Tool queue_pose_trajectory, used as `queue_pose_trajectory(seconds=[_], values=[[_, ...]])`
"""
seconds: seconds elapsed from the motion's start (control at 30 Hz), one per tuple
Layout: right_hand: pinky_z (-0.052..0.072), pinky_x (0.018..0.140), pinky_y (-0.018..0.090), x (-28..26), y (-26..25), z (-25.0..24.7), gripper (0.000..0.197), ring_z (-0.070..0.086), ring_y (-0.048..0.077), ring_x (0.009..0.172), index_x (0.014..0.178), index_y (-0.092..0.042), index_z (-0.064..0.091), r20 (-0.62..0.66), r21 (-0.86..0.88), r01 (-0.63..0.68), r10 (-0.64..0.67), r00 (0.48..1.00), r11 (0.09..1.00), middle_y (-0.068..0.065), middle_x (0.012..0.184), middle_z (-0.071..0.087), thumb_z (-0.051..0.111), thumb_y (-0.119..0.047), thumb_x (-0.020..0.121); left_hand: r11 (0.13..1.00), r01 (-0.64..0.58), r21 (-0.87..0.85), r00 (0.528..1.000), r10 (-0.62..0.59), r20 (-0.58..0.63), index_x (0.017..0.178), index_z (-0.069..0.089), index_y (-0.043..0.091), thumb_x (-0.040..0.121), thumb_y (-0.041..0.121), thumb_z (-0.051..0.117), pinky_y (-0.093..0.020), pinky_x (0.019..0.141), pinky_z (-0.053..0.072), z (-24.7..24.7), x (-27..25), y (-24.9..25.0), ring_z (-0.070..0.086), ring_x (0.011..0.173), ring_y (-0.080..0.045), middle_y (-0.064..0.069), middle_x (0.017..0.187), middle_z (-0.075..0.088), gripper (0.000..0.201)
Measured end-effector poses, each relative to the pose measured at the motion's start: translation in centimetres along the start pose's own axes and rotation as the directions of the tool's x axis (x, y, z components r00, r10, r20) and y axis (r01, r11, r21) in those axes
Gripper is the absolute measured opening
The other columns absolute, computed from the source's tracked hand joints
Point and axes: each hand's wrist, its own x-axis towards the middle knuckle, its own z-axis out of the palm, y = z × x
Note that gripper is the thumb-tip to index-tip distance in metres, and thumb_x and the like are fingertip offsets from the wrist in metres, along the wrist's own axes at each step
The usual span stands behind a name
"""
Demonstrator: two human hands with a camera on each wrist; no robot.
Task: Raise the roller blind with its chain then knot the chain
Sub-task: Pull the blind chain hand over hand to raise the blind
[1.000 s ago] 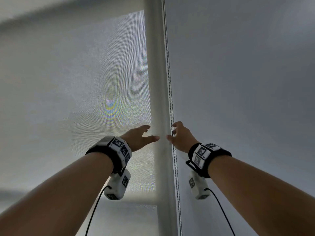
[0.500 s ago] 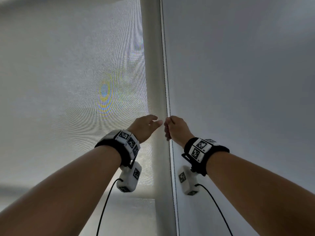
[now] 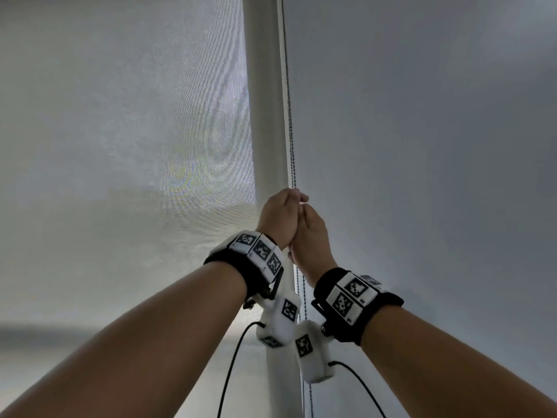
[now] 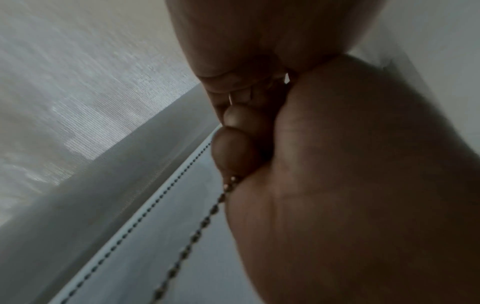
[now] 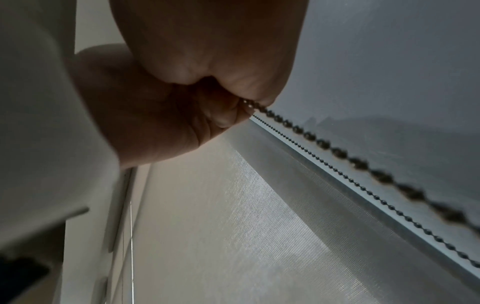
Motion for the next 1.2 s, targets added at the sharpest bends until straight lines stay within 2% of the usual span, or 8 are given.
queue_pose_trajectory(seconds=[0.17,0.3,0.53,0.7,0.83,0.93,1.03,1.2], values=[[0.052,0.074,0.043,-1.7,0.2,-1.2,0.031,0.064,0.024,0.081,0.103,-0.009,0.062,0.012,0.046,-0.004,0.003,1.0,0.999,0.016,0.092,0.068,0.036,-0.026,0.1,0.975,0.051,-0.214,0.998,-0.055,-0.014,0.089,0.054,0.009,0.101,0.024,0.029,-0.036,0.073,0.057,0.9,-1.4,2.1,0.07,0.075,-0.032,-0.018,0.078,0.071,0.032],[0.053,0.074,0.049,-3.7,1.1,-2.0,0.026,0.062,0.031,0.078,0.103,-0.009,0.06,0.014,-0.011,0.011,-0.011,1.0,1.0,0.029,0.096,0.066,0.035,-0.015,0.104,0.969,0.107,-0.221,0.993,-0.115,-0.025,0.089,0.051,0.01,0.101,0.024,0.028,-0.021,0.047,0.043,1.7,-2.6,2.0,0.064,0.053,-0.019,-0.016,0.069,0.069,0.029],[0.056,0.077,0.034,-6.7,2.5,-2.5,0.028,0.067,0.013,0.084,0.12,-0.016,0.061,0.007,0.054,-0.038,0.038,0.999,0.998,0.005,0.092,0.069,0.037,-0.016,0.105,0.954,0.148,-0.261,0.987,-0.158,-0.018,0.077,0.045,0.01,0.097,0.01,0.025,-0.036,0.071,0.052,2.6,-5.4,0.9,0.072,0.068,-0.028,-0.005,0.047,0.042,0.028],[0.051,0.069,0.024,-9.4,4.3,-3.2,0.029,0.065,0.0,0.073,0.106,-0.025,0.059,0.016,-0.005,-0.003,0.003,1.0,1.0,-0.004,0.083,0.068,0.041,-0.002,0.102,0.942,0.224,-0.249,0.972,-0.233,-0.008,0.076,0.044,0.01,0.099,0.012,0.025,-0.021,0.05,0.044,3.1,-7.7,-0.4,0.073,0.066,-0.025,-0.005,0.056,0.041,0.03],[0.047,0.064,0.03,-11.8,6.3,-3.7,0.029,0.059,0.013,0.069,0.1,-0.025,0.065,0.035,0.044,-0.106,0.104,0.994,0.993,-0.008,0.071,0.067,0.04,-0.011,0.102,0.929,0.307,-0.205,0.952,-0.304,0.045,0.072,0.04,0.012,0.097,0.009,0.024,-0.023,0.051,0.041,3.4,-9.5,-1.9,0.073,0.065,-0.019,-0.026,0.076,0.053,0.03],[0.039,0.057,0.032,-11.7,5.0,-5.1,0.041,0.049,0.016,0.056,0.068,-0.017,0.068,0.056,-0.004,-0.138,0.138,0.989,0.99,0.002,0.057,0.056,0.043,-0.005,0.098,0.929,0.311,-0.202,0.949,-0.315,0.013,0.065,0.04,0.016,0.096,0.008,0.028,-0.024,0.045,0.035,3.5,-9.6,-3.1,0.068,0.055,-0.019,-0.018,0.069,0.053,0.034],[0.038,0.05,0.026,-8.3,2.1,-6.1,0.048,0.043,0.008,0.042,0.041,-0.021,0.057,-0.01,-0.217,-0.062,0.062,0.998,0.974,-0.007,0.041,0.05,0.047,0.0,0.084,0.951,0.261,-0.166,0.962,-0.271,-0.039,0.054,0.041,0.018,0.08,-0.005,0.034,-0.024,0.048,0.029,3.4,-9.0,-3.6,0.038,0.05,-0.019,-0.007,0.055,0.04,0.035],[0.053,0.054,0.048,-1.3,-1.9,-5.2,0.035,0.057,0.038,0.054,0.055,-0.003,0.055,-0.027,-0.485,0.048,-0.069,0.997,0.873,0.017,0.054,0.06,0.035,-0.026,0.073,0.939,0.285,-0.192,0.958,-0.288,0.013,0.053,0.034,0.015,0.069,-0.014,0.034,-0.016,0.052,0.034,3.1,-9.0,-2.8,0.061,0.066,-0.017,0.003,0.052,0.034,0.033]])
